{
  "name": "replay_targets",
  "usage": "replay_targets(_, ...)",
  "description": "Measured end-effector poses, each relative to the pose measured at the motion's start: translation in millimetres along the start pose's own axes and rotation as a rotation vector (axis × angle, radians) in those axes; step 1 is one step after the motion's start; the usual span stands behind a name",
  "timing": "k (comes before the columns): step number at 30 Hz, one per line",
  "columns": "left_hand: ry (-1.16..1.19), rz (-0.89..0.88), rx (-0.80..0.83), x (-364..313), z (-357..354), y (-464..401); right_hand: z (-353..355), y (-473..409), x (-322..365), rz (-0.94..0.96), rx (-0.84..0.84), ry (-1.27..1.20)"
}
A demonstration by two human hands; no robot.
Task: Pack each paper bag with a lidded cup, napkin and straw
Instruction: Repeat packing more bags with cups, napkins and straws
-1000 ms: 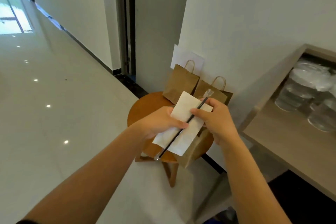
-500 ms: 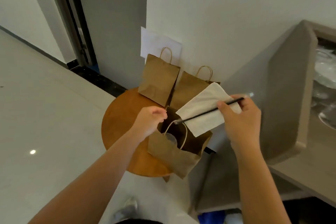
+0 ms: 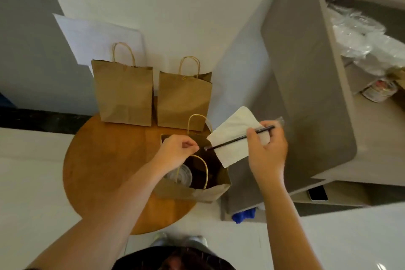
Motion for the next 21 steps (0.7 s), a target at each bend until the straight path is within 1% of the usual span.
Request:
replay_targets(3,0.022,0.023,0.022,6,-4,-3,-20,6,-37,-0.045,0.192,0.277)
replay_targets(5,0.040,0.028,0.017,7,-4,-3,-31,10,-62,-0.041,0.289,0.426)
replay_targets(8,0.083,0.016,-0.025,3,0,-3,-38,13,-84,-0.065,0.352,0.504)
replay_targets(10,0.074,-0.011,-0.025,-3,1,-3,-37,14,-90,-0.100,0.354,0.511)
replay_targets(14,-0.012,-0.115,0.036,-29,-4,-5,-28,12,-77,-0.120,0.279,0.439)
replay_targets(18,-0.074,-0.244,0.090,-71,-7,0,-7,7,-36,-0.029,0.223,0.393)
replay_targets(21,-0.224,-0.334,0.062,-107,-2,15,14,11,0,0.033,0.185,0.379)
Point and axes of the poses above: each hand's wrist, its own y-axis away from the middle knuckle, its own z-axis out of the back of the hand, x = y × z, the point moved 1 cm from there along -y, towards the middle knuckle, and after that the axes turned 3 degrees about -y, right-handed, at the moved point
